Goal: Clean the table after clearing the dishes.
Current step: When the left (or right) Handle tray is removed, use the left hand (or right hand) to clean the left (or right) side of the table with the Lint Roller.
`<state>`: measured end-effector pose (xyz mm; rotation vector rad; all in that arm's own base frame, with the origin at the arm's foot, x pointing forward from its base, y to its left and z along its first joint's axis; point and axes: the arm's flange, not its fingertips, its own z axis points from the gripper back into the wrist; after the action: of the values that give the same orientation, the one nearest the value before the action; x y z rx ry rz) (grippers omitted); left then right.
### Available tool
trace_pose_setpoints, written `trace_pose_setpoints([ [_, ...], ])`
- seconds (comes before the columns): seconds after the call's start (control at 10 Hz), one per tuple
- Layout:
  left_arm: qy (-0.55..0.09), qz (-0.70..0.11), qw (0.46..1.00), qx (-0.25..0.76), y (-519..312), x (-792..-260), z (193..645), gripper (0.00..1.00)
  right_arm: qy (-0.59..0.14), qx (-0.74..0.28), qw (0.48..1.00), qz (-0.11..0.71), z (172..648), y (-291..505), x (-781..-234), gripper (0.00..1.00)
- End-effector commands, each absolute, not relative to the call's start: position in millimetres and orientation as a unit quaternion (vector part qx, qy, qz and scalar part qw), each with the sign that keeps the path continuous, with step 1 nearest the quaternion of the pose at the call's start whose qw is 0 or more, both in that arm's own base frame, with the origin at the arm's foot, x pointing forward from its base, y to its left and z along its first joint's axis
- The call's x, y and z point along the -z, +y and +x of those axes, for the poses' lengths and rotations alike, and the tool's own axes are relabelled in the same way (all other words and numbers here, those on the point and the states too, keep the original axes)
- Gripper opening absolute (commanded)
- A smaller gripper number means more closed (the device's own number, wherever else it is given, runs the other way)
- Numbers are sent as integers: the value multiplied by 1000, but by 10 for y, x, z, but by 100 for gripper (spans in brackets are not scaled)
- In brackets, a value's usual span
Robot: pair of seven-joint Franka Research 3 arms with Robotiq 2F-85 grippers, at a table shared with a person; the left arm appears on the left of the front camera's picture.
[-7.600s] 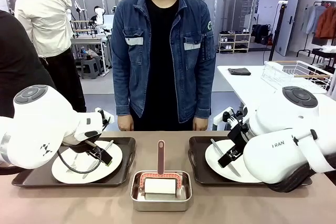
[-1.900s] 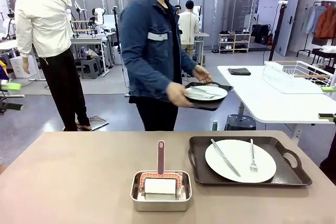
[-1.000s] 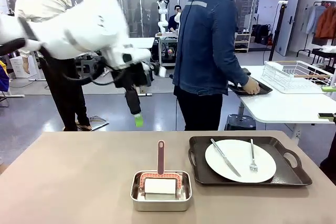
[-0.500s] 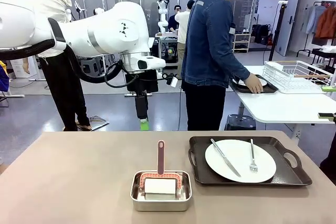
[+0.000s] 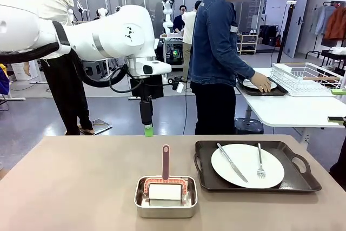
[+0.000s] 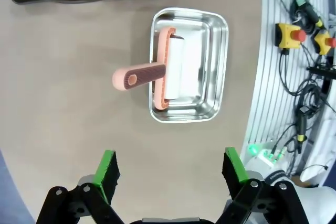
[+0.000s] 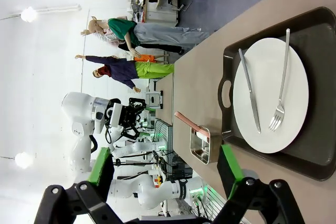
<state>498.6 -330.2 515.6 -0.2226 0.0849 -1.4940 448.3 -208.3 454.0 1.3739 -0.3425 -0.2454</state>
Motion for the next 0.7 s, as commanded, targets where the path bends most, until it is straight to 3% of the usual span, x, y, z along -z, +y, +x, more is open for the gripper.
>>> trace_pose_setpoints([
  [0.0,42,-86,720,687,-3470,-5035,5197,100,-156,111,751,632,4458,-2053,-4569,100],
  [0.2,64,-60,696,713,-3557,-4846,5386,100,-156,111,751,632,4458,-2053,-4569,100],
  [0.6,92,-92,669,732,-3804,-4574,5594,100,-156,111,751,632,4458,-2053,-4569,100],
])
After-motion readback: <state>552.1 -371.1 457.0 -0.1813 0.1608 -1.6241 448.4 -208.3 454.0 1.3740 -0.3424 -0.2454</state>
